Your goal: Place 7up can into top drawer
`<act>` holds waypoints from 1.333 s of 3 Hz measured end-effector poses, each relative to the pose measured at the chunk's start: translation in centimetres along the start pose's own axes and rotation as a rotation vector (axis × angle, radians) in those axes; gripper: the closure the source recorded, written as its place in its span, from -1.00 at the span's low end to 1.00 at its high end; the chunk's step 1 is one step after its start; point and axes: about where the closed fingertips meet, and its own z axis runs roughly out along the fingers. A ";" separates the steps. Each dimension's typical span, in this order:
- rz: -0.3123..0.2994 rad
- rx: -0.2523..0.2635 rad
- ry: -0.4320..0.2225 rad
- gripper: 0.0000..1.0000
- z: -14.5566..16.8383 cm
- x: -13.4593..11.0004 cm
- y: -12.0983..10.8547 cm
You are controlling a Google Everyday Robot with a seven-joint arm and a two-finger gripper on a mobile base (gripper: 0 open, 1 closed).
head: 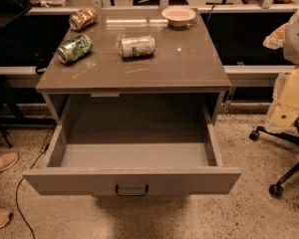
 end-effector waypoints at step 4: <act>0.044 0.077 -0.187 -1.00 4.0 -7.0 -16.1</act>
Offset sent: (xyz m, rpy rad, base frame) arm 0.1031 -0.0030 0.0148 0.1159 -0.1423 0.0006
